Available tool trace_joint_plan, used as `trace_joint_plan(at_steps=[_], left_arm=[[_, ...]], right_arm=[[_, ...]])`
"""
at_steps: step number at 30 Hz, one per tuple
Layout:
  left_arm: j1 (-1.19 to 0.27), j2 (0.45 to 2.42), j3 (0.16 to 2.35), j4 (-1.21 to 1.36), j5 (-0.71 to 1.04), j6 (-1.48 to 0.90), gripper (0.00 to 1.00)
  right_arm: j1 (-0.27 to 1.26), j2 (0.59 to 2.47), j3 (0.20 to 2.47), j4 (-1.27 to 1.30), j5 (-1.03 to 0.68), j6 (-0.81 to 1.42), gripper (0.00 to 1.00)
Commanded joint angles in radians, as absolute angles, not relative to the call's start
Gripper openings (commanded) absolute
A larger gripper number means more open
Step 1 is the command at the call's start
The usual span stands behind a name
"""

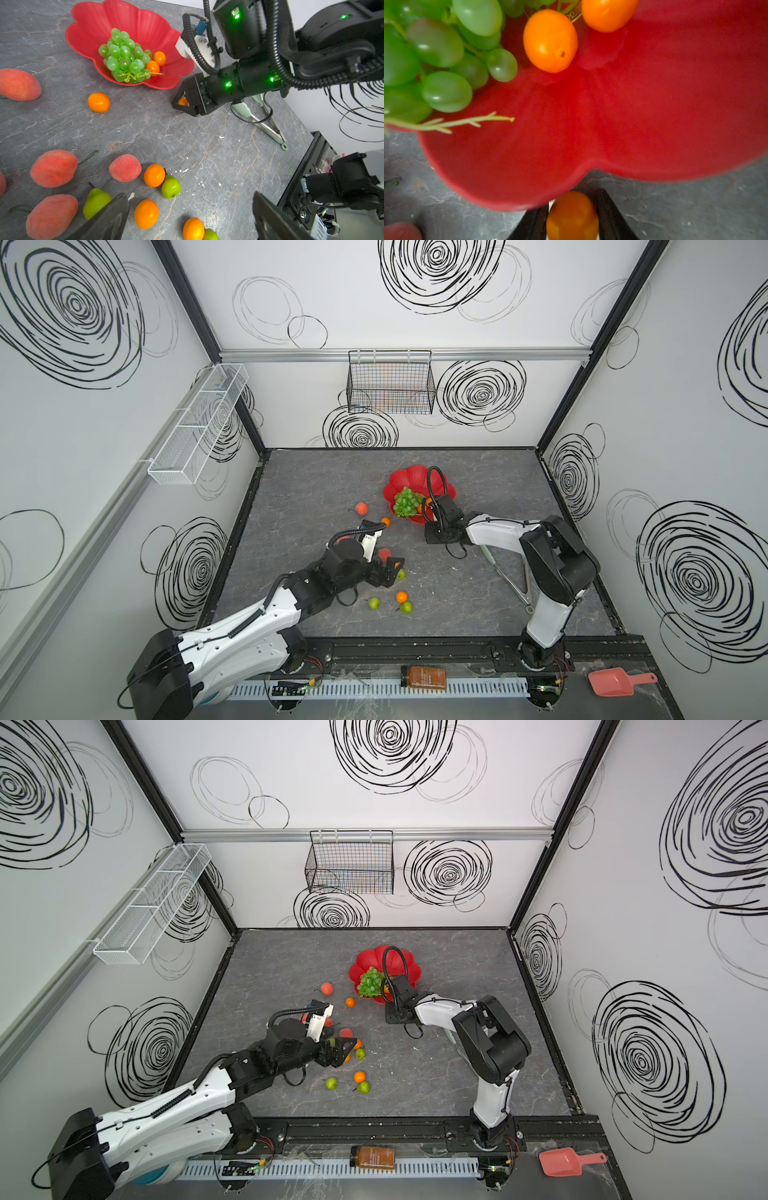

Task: Place and organize the fake fruits in the fruit bowl
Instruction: 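Lift the kumquat over the red bowl with the right gripper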

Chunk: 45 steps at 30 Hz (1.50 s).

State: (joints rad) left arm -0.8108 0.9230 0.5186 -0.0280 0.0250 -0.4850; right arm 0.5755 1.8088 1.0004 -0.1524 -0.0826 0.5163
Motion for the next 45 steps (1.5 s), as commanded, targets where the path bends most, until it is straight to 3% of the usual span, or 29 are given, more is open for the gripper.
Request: trace_joint_plan(at_steps=[1,14,23,34,45], left_arm=[[-0.813,0.905,0.506,0.004,0.02,-0.495,0.96],[-0.818,0.93,0.542,0.013,0.028,-0.48,0.96],[-0.782,0.989,0.626,0.023,0.062,-0.433,0.96],[-0.634,1.147,0.803,0.06,0.182,-0.32,0.96],[-0.46,1.213,0.787,0.117,0.311,-0.335,0.96]], right_arm=[[0.574,1.777,0.98,-0.18,-0.08,0.521,0.39],[0.57,1.498,0.856,-0.243,-0.048,0.532,0.34],[0.514,1.41,0.943,-0.326,-0.05,0.501,0.34],[0.45,1.56,1.145,-0.337,-0.084,0.436,0.34],[0.444,1.834,1.331,-0.384,-0.096,0.411,0.33]])
